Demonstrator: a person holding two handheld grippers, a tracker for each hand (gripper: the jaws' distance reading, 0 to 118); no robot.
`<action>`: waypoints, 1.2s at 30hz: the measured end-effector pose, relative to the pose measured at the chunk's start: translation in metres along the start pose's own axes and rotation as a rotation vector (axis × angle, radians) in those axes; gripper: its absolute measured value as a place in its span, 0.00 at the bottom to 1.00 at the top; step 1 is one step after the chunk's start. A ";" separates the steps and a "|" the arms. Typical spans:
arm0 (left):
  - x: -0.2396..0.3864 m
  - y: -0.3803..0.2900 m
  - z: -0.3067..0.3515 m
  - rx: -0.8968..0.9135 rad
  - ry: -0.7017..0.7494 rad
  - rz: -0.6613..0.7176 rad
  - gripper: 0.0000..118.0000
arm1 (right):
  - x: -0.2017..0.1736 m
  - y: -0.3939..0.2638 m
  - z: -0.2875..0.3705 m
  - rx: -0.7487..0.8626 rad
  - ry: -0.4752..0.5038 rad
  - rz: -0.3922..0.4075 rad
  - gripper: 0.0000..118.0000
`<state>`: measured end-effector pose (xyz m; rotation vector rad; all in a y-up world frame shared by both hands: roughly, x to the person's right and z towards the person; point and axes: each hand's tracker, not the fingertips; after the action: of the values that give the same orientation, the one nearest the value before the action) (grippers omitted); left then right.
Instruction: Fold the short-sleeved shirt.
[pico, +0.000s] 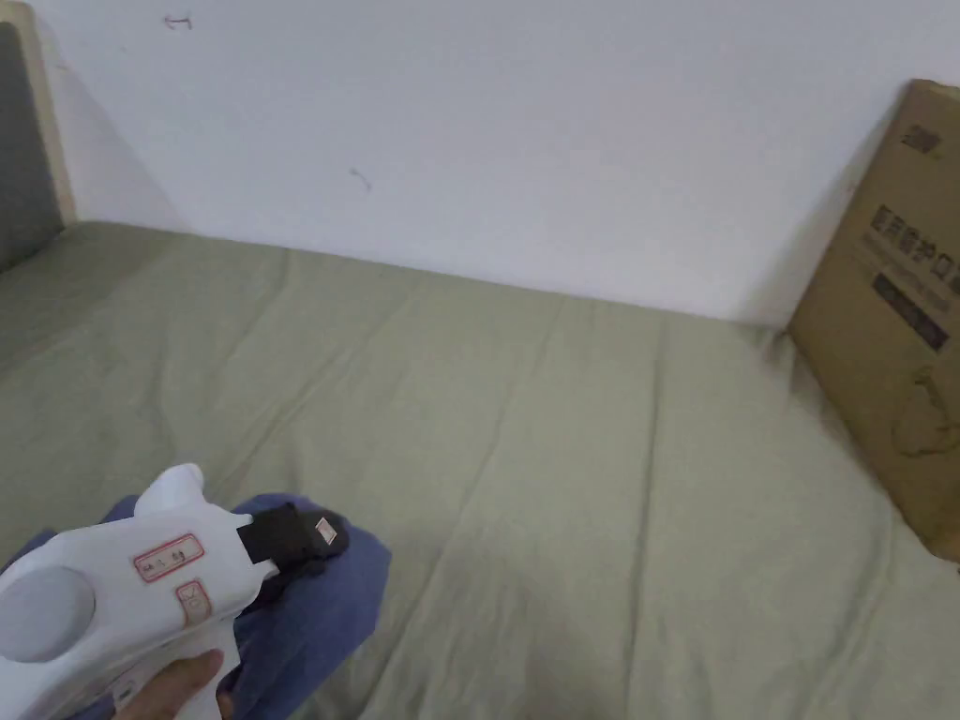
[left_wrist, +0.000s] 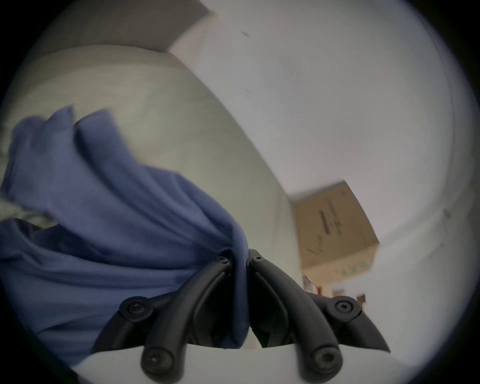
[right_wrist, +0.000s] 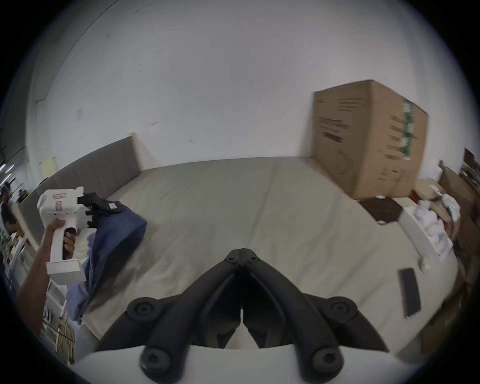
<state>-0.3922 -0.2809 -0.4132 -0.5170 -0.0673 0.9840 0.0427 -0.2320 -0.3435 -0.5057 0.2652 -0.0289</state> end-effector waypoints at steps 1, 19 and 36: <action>0.018 -0.008 -0.008 -0.025 -0.057 -0.027 0.07 | 0.016 -0.004 0.006 0.005 -0.034 -0.019 0.00; 0.090 -0.296 -0.092 -0.874 -0.147 -0.643 0.07 | 0.106 -0.051 0.055 0.004 -0.248 -0.223 0.00; 0.021 -0.212 0.029 -0.572 -0.044 -0.312 0.05 | 0.061 -0.042 0.003 -0.031 -0.021 -0.182 0.00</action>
<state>-0.2236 -0.3471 -0.2968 -0.9761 -0.4651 0.6605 0.1040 -0.2734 -0.3356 -0.5596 0.1983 -0.1965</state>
